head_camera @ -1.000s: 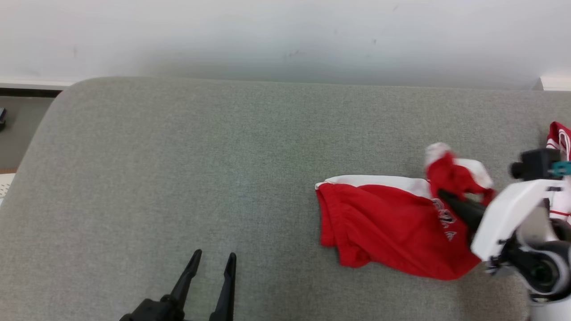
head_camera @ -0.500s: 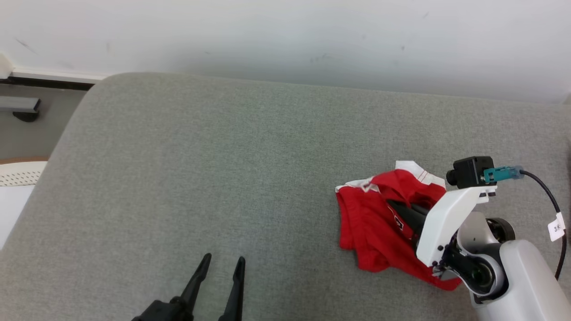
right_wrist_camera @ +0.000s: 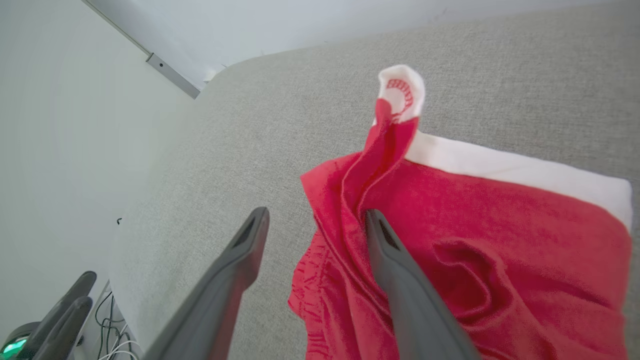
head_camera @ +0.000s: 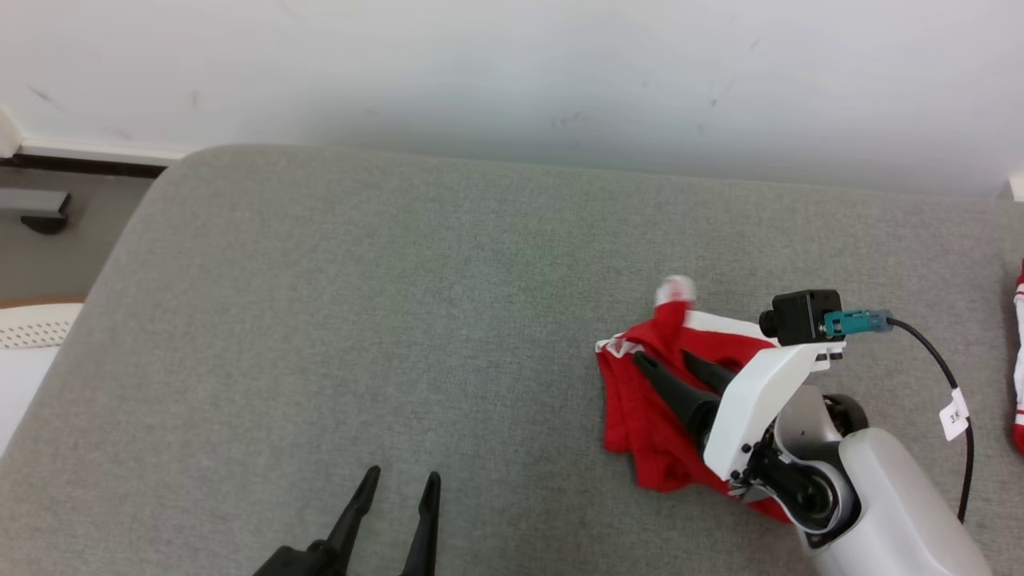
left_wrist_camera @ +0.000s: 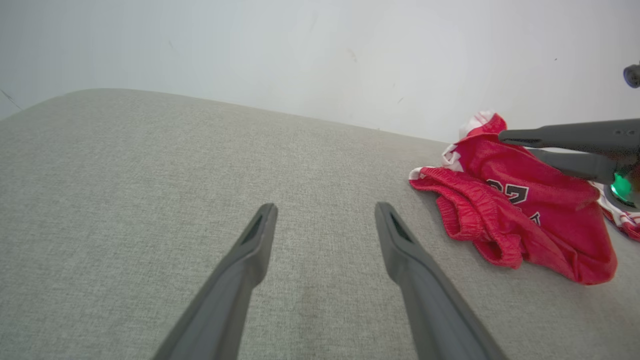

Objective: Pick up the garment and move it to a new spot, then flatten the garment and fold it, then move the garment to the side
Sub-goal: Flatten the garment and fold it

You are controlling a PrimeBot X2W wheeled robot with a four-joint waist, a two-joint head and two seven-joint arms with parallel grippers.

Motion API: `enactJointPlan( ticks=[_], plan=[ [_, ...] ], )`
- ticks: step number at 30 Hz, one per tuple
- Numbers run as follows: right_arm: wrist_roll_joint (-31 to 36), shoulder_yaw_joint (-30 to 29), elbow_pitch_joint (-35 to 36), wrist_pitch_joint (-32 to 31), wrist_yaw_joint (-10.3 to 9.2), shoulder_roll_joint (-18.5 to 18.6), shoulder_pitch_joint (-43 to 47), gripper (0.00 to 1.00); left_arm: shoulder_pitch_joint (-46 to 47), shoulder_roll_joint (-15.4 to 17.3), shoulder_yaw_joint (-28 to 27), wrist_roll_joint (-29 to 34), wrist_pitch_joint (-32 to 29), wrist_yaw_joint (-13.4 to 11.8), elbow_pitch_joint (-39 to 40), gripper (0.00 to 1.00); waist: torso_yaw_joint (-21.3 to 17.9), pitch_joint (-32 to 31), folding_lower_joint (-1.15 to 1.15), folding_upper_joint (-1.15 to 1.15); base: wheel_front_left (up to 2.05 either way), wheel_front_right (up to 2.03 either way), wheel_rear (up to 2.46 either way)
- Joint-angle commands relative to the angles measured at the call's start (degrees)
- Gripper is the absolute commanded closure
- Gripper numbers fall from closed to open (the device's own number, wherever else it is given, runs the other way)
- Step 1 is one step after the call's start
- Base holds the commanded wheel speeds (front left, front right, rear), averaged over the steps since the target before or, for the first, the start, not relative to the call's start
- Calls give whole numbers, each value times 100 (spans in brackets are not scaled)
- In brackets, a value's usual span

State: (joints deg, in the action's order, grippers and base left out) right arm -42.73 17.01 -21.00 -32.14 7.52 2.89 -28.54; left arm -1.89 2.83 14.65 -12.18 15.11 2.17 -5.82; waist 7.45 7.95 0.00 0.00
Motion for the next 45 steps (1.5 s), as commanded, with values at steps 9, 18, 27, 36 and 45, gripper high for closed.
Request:
enactJointPlan(
  ticks=[9, 18, 27, 36, 45],
  plan=[
    [-1496, 776, 114, 1009, -8, 8, 134, 0, -257, 17, -166, 61, 2, 9, -62, 0, -164, -406, 0, 0, 0, 0, 0],
    [-271, 557, 817, 1947, -8, 278, 599, 0, -531, 18, -425, 107, 2, -41, 68, 0, -514, -682, 0, 0, 0, 0, 0],
    [1255, -85, 1170, 3057, -8, 1096, 1667, 0, -716, 17, -640, 115, 2, -69, 170, 0, -793, -901, 0, 0, 0, 0, 0],
    [1772, -717, 463, 4246, -8, 1444, 2479, 0, -783, 17, -785, 143, 2, -91, 224, 0, -800, -981, 0, 0, 0, 0, 0],
    [1668, -247, 146, 4212, -9, 1653, 1570, 100, -525, 18, -816, 306, 2, 40, 237, 0, -611, -630, 0, 0, 0, 0, 0]
  ],
)
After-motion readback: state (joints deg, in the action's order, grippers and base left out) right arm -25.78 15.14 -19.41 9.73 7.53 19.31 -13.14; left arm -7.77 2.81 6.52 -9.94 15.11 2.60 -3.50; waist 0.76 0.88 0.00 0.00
